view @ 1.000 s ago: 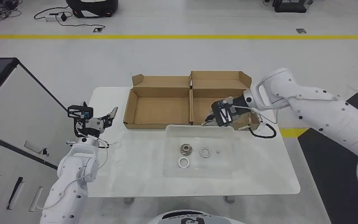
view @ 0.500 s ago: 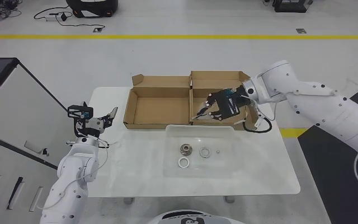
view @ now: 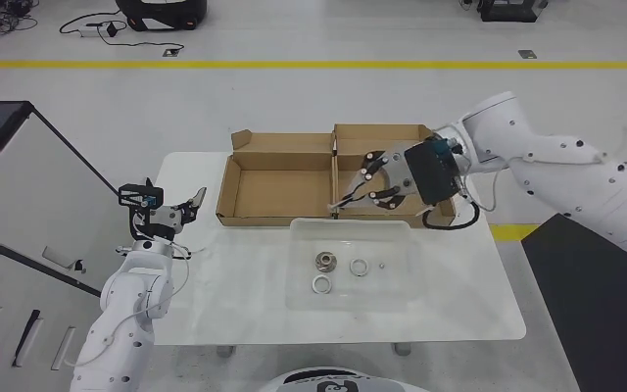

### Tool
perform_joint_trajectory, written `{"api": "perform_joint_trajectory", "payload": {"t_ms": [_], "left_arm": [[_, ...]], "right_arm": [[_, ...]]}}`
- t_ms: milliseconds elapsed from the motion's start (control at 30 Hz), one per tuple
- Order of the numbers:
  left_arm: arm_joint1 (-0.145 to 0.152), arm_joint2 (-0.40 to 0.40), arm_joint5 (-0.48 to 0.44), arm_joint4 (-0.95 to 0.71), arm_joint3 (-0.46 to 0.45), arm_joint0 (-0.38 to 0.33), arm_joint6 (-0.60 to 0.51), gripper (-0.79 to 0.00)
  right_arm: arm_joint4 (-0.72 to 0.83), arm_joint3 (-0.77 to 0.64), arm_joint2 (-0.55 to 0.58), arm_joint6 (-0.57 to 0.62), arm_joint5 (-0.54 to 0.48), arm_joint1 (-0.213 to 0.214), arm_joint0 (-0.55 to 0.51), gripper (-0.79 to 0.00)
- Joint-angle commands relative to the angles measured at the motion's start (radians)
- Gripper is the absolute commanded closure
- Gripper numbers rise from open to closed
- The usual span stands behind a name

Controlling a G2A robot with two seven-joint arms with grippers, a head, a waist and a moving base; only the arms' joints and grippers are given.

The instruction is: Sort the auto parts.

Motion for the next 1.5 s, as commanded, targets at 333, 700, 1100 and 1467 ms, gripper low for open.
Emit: {"api": "perform_joint_trajectory", "payload": {"t_ms": [333,700,1100,1467], "left_arm": [[0.0,0.0,0.0,0.0,0.0,0.0,0.0,-0.785],[0.0,0.0,0.0,0.0,0.0,0.0,0.0,-0.785],[0.0,0.0,0.0,0.0,0.0,0.0,0.0,-0.785],[0.0,0.0,0.0,0.0,0.0,0.0,0.0,-0.785]], "right_arm": [[0.19,-0.09,0.0,-0.104,0.0,0.048,0.05,0.0],[0.417,-0.17,0.002,-0.104,0.0,0.107,0.077,0.0],[0.52,-0.244,0.039,-0.104,0.0,0.137,0.049,0.0],[0.52,-0.244,0.039,-0.104,0.0,0.137,0.049,0.0]]}}
